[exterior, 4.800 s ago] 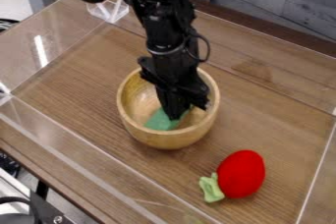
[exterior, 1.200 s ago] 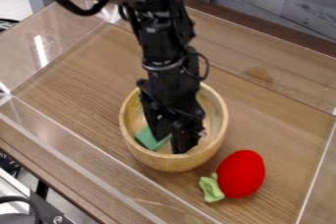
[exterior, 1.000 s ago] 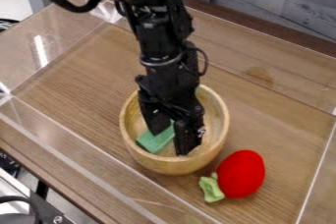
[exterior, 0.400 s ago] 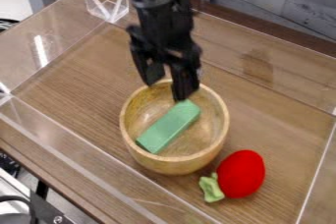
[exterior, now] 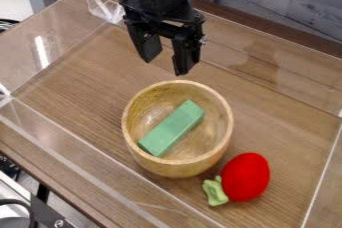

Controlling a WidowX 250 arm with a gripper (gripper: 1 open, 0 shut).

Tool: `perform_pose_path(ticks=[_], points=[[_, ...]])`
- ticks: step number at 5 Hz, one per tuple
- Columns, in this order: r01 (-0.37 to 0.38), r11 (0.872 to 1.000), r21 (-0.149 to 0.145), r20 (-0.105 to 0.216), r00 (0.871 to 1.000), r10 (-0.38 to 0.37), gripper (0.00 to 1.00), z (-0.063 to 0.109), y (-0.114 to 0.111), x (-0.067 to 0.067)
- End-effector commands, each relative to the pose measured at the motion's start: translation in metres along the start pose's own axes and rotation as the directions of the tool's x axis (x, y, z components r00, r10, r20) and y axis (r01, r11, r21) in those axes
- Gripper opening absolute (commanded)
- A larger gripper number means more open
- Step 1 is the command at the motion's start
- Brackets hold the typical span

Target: Remove the green stick from the brown bowl and put it on the table

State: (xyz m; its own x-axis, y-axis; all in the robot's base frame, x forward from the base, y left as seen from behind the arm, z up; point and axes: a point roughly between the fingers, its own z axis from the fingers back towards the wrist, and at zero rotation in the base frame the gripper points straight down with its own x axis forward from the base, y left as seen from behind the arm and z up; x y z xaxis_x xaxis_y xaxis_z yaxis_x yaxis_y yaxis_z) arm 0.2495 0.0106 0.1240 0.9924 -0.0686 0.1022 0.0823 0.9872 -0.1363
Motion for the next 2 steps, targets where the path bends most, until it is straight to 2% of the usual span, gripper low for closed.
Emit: perform_pose_path(ticks=[1, 2], points=[[0.002, 1.000, 0.026, 0.045, 0.999, -0.003, 1.00, 0.0039, -0.0088, 0.0016], [-0.003, 0.999, 0.038, 0.039, 0.999, 0.001, 1.00, -0.0055, -0.0151, -0.0043]])
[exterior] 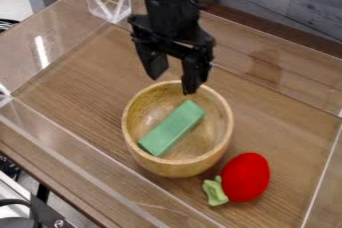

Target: Remove the green stick from the brown bowl and put it on the table

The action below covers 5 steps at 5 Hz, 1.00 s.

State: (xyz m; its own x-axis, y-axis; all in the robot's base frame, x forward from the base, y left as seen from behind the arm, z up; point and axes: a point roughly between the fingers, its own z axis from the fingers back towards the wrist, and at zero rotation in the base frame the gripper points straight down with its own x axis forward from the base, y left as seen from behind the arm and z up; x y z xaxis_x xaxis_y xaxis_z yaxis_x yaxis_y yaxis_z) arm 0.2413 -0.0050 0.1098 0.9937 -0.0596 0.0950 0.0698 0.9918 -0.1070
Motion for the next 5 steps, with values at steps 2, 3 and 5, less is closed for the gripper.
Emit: perform_pose_path(ticks=[2, 3, 5], points=[[0.023, 0.999, 0.042, 0.056, 0.998, -0.025, 1.00, 0.016, 0.013, -0.002], [0.016, 0.998, 0.053, 0.053, 0.998, -0.019, 1.00, 0.004, 0.008, 0.005], [0.054, 0.996, 0.068, 0.058, 0.997, -0.058, 1.00, -0.009, 0.006, 0.024]])
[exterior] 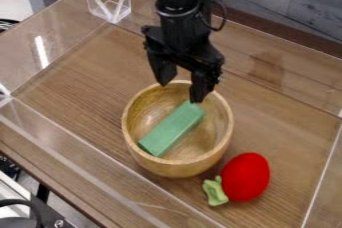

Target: Remove the green stick from the brown bowl and put it on the table

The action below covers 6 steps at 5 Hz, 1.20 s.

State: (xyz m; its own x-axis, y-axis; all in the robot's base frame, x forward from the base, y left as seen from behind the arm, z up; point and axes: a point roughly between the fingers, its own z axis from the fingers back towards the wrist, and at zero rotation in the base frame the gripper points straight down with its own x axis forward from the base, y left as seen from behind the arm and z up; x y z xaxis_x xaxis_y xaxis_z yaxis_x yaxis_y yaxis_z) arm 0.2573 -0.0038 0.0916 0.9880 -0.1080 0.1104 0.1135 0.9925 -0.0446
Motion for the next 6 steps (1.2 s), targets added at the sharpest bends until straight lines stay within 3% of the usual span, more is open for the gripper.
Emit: perform_pose_path(ticks=[1, 3, 5, 6], points=[[0.047, 0.999, 0.015, 0.053, 0.997, -0.048, 1.00, 0.011, 0.008, 0.014], [0.123, 0.992, 0.023, 0.071, 0.990, -0.124, 1.00, 0.038, 0.023, 0.022], [0.146, 0.989, 0.019, 0.058, 0.987, -0.147, 1.00, 0.036, 0.020, 0.017], [0.108, 0.994, 0.008, 0.046, 0.993, -0.109, 1.00, 0.024, 0.013, 0.004]])
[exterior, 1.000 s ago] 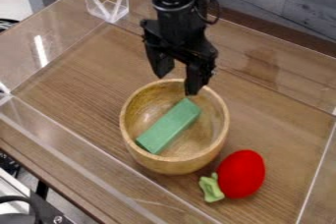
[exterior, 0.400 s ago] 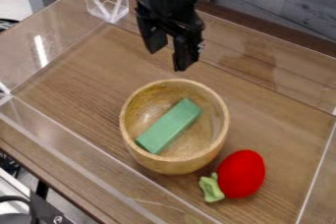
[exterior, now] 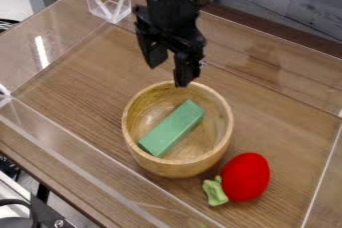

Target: Remove the green stick from the brown bowl and put it on the table

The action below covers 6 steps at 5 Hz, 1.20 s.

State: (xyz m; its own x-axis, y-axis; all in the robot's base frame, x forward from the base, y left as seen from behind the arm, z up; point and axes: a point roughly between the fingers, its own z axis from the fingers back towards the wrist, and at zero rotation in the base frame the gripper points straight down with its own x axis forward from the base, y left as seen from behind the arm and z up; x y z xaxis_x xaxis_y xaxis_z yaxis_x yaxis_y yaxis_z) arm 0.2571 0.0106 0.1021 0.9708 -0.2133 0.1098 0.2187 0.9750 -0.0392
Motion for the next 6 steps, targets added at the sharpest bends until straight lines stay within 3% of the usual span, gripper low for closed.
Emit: perform_pose_path(ticks=[1, 2, 3, 6], points=[[-0.040, 0.999, 0.007, 0.043, 0.998, 0.039, 1.00, -0.004, -0.006, -0.004], [-0.064, 0.998, -0.003, 0.039, 0.997, 0.064, 1.00, -0.014, -0.012, -0.004], [-0.084, 0.996, -0.008, 0.031, 0.996, 0.085, 0.00, -0.020, -0.014, -0.002], [-0.261, 0.965, -0.025, 0.017, 0.965, 0.261, 0.00, -0.031, -0.007, -0.004]])
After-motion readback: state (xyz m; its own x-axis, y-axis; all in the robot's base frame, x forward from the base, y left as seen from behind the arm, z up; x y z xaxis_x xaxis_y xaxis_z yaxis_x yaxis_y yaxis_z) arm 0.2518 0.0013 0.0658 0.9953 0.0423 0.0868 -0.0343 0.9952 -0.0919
